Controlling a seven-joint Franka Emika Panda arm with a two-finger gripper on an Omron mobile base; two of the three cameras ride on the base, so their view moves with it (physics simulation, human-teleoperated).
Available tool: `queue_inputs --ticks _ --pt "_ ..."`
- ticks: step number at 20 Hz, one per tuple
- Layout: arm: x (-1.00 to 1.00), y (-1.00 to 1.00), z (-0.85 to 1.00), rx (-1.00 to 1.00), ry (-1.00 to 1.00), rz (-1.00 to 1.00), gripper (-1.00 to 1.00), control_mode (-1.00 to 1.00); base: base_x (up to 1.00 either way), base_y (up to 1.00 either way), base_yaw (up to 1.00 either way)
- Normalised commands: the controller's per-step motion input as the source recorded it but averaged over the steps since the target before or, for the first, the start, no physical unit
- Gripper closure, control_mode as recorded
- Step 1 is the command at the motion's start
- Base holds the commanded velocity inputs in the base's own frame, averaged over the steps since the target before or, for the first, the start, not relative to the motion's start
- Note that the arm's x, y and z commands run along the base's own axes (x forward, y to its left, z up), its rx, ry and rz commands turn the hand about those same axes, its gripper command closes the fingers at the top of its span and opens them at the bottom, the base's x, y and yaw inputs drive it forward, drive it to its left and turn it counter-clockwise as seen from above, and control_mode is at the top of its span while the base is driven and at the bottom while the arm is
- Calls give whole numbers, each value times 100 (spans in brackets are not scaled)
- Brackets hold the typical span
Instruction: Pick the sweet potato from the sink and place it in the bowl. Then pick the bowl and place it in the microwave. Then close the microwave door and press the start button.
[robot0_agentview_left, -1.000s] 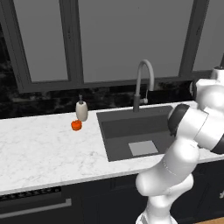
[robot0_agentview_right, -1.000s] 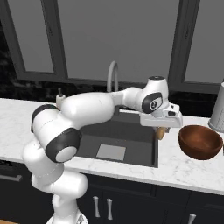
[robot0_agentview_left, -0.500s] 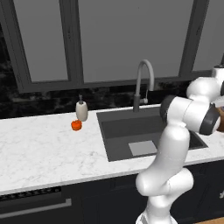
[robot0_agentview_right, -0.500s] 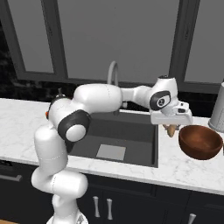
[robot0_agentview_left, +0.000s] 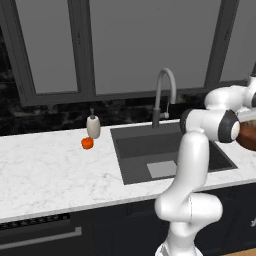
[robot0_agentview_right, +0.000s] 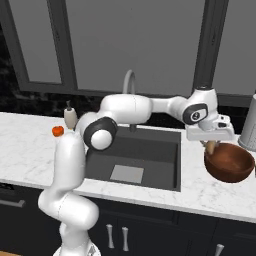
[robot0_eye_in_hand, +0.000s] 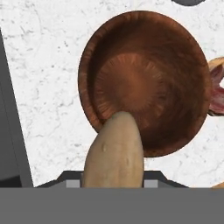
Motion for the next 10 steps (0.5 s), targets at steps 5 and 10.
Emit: queue_inputs --ticks 5,10 --pt "24 -29 -6 0 0 0 100 -100 0 0 0" --pt "6 -7 -31 0 -11 0 100 -100 0 0 0"
